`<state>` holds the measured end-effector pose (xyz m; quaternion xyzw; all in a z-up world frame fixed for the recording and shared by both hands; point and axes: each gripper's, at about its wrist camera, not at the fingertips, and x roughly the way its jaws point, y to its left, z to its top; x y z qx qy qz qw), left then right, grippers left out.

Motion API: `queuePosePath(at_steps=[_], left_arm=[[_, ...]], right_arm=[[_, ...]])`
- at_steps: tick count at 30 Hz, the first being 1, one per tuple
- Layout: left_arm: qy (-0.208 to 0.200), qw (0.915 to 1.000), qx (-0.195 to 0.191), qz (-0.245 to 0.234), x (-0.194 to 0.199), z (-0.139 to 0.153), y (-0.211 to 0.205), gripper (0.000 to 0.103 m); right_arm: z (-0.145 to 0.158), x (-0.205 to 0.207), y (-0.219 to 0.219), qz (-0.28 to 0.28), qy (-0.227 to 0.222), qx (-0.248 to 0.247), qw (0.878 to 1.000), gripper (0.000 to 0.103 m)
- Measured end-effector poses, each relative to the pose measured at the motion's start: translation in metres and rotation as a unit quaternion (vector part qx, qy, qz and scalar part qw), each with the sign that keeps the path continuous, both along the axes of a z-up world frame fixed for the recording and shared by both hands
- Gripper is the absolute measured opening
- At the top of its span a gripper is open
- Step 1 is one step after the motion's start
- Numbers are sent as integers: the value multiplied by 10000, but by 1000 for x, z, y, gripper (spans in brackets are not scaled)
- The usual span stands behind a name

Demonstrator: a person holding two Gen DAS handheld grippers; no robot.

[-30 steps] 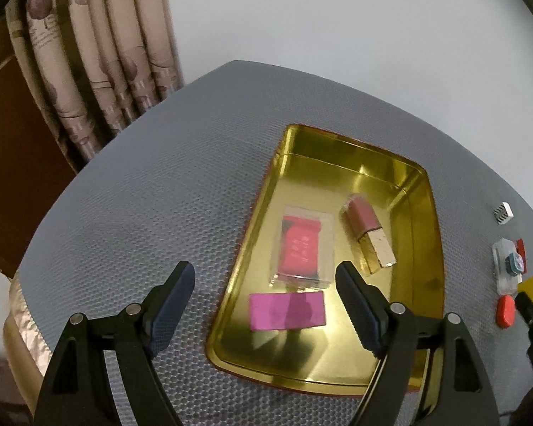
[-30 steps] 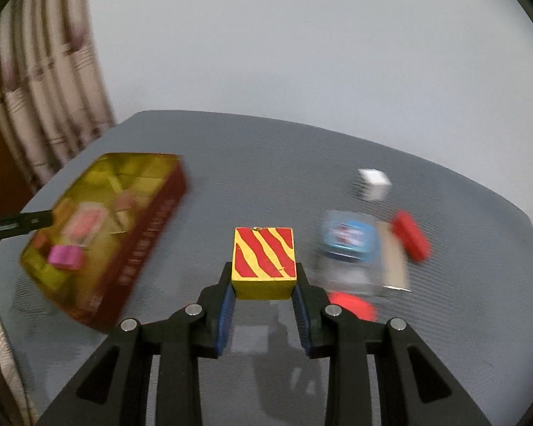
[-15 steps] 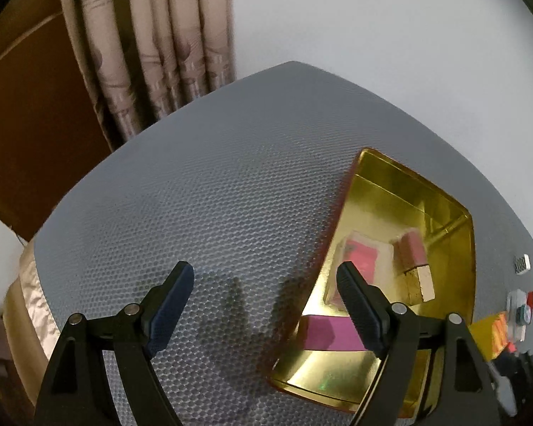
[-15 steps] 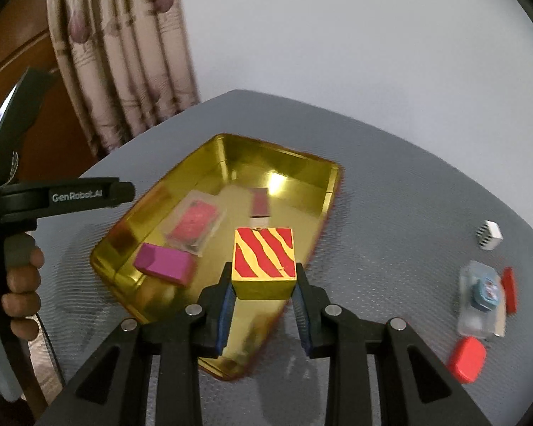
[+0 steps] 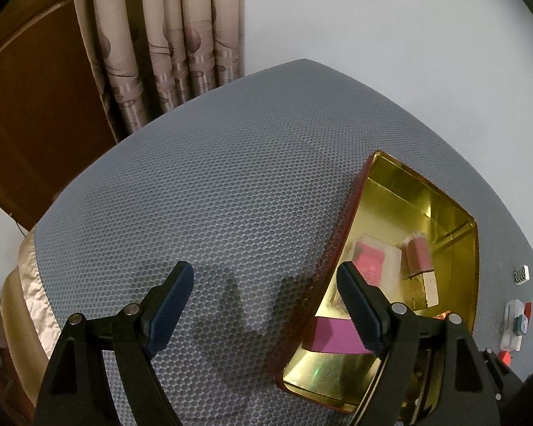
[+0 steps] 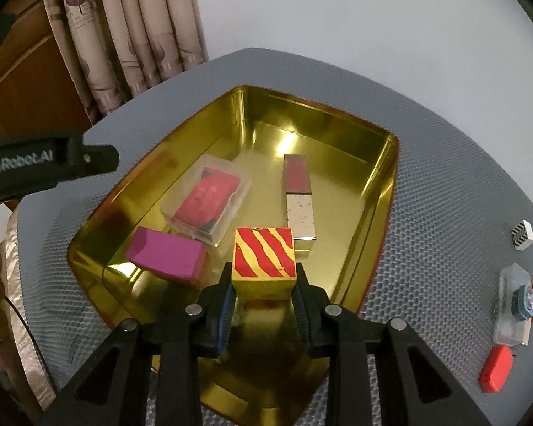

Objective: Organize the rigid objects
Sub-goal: 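Carry the striped cube into the tin and open the right tool, then withdraw the right tool and grasp the red rounded-square case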

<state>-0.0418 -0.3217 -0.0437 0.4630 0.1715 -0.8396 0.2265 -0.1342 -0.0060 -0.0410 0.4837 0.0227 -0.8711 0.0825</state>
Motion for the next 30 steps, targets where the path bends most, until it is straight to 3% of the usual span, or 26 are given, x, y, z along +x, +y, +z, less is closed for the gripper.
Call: queuePosePath(at_steps=[11,18,20,22,24,30], left_arm=[[-16,10000,-6,-15,0,-1,-3,80],[-15,10000,-79,-10,-2,0,-2,80],[-11,10000,-85,-16,-2,0,-1,80],[4,9999,-101,-25,-1,0,0,80],[25,9999,-148,-34,-1,1,2,80],[8,9997,-231,-71,-3,0,9,80]], right_arm=[[-8,-3,0,-36,21,81,10000,32],[11,17,25,-300,288,-237,9989,37],[19,30,46,-378,417,-533,9970,38],[26,38,62,-655,482,-329,9961,46],[31,51,89,-860,607,-564,9928,50],[19,73,167,-2009,503,-99,9783,51]])
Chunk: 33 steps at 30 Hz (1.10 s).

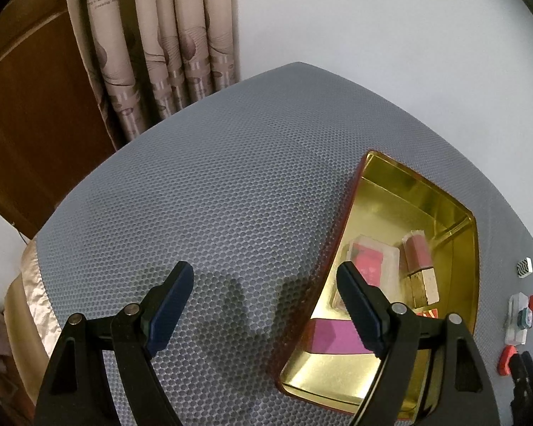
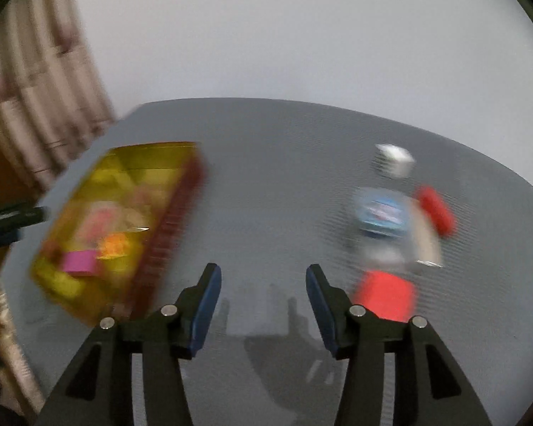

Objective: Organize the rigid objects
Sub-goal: 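Withdraw the right tool and grasp the red rounded-square case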

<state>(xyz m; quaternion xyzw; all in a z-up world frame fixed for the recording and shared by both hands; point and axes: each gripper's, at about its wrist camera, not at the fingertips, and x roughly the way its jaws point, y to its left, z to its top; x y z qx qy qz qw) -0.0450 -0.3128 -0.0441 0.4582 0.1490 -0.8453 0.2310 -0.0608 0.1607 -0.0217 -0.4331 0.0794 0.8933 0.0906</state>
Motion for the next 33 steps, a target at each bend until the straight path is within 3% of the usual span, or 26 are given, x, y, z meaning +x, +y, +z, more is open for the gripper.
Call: queuePosePath(at_steps=[5,11,20,30,32,33], left_arm=[[7,10000,-85,-14,-1,0,4,80],[20,9999,-157,-27,-5,2,7,80],[-8,9997,-211,-81,-6,2,12,80],[2,9991,-356,-227,-5,3,19,80],[-6,9990,-391,-237,-5,3,21,80],[-7,9988,-407,-256,-6,3,22,80]], right_arm=[[-23,11,43,-657,-291,20,9974,54],[-51,6,56,-1083,-458,-99,9930,55],[-75,-8,58,-1163,-191,404,9922,62],[-80,-10,61,-1173,-80,359,9924,64],[-80,-10,61,-1213,-59,344,9920,61],[-80,-9,61,-1237,-56,359,9917,52]])
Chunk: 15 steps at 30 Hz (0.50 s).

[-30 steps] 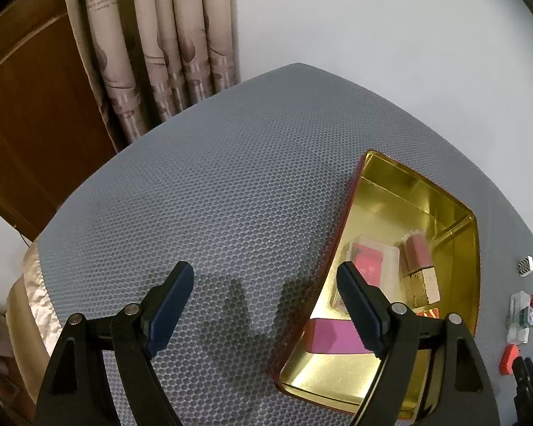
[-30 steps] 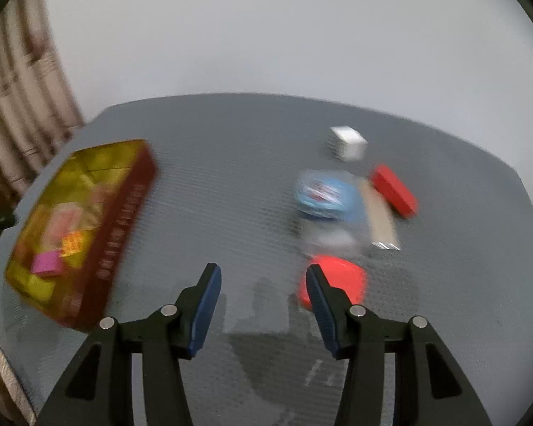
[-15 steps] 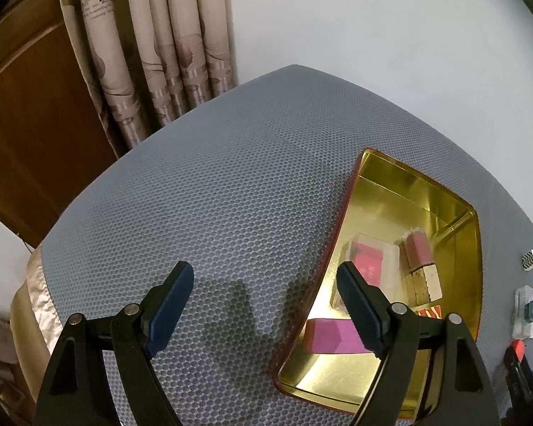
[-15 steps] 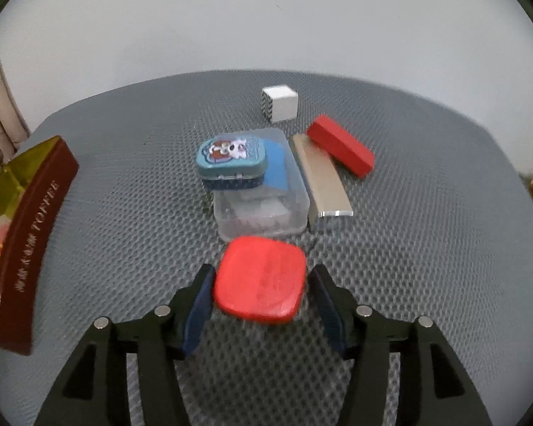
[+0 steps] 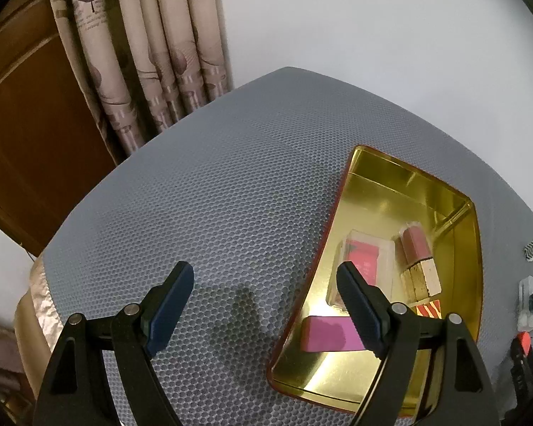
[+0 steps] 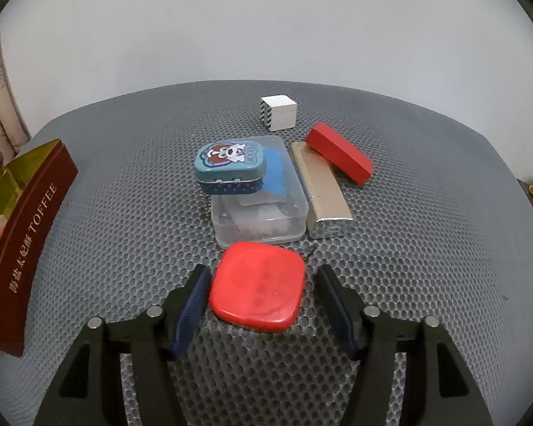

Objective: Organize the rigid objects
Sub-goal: 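Withdraw the right tool and grasp the red rounded-square case, then grasp the blue cartoon tin with the left tool while right holds the red case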

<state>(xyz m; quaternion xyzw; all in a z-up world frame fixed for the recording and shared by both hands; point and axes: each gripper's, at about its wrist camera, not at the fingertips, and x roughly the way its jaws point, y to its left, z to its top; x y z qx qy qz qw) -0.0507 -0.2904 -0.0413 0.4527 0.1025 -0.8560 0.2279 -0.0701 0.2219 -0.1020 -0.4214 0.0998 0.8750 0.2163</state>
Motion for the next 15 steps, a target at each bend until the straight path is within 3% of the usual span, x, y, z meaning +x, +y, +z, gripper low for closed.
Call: queuePosePath(at_steps=[9,15], left_arm=[[-9,9972,-282,-688,-3,0,40,80],[42,9890,-407,-1424,-1,0,85,80]], right_arm=[[-2,6,10,77,88,-93,9999,49],[-4,23,37,-160,89,-84,9998,49]])
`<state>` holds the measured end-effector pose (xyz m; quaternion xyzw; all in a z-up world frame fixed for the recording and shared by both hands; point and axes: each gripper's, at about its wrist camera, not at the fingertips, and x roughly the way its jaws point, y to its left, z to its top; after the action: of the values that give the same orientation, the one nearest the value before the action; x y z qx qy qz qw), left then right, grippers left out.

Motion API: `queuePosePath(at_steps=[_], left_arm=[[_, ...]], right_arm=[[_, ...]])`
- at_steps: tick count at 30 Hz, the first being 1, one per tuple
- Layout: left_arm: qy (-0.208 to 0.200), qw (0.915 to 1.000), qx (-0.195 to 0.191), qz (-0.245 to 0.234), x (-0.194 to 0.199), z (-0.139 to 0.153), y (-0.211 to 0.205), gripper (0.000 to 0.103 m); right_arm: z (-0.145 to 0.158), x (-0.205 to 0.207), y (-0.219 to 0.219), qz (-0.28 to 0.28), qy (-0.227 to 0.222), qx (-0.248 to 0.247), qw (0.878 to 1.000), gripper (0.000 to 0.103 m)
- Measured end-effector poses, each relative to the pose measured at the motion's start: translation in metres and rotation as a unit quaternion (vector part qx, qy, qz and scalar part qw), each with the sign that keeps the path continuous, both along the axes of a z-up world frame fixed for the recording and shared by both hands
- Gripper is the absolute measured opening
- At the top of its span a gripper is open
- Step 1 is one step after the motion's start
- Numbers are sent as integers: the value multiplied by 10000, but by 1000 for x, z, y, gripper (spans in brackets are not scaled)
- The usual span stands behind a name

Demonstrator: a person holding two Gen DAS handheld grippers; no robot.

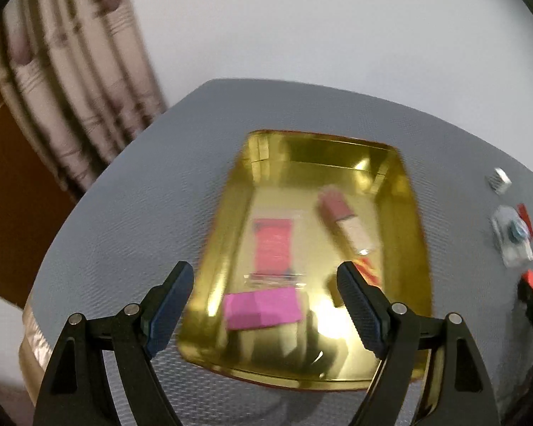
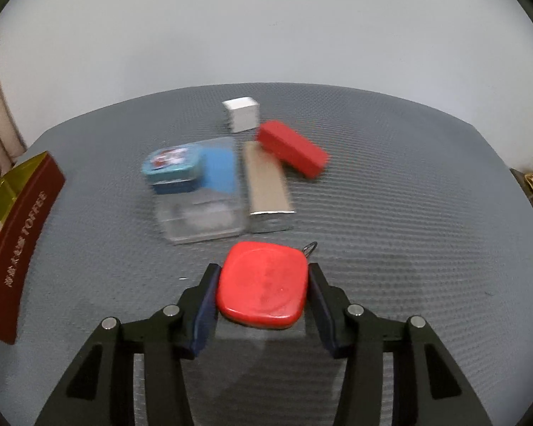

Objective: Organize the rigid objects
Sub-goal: 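Grasp the blue cartoon tin with the left tool while right holds the red case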

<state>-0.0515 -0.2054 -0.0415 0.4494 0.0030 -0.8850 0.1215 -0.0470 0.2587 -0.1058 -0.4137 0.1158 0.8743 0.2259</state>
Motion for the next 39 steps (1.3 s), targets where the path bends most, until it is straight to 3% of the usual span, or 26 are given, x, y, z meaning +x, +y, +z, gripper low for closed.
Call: queuePosePath(at_steps=[10,23,28,39], left_arm=[[-28,9954,-143,-949,-6,8,75,80],[-298,9799,359,-1938,-57,12,200,80],[-485,9761,687,-2004,-79,1,233,80],[-969,9734,856,-1889,-114,-24,263,80]], right_arm=[[-4,4,54,-325,-114,187,9992,49],[-4,11,64,-342,-79,120,9993,50],[-3,6,66,-341,-83,124,9993,50],[3,20,65,-333,-47,71,9994,50]])
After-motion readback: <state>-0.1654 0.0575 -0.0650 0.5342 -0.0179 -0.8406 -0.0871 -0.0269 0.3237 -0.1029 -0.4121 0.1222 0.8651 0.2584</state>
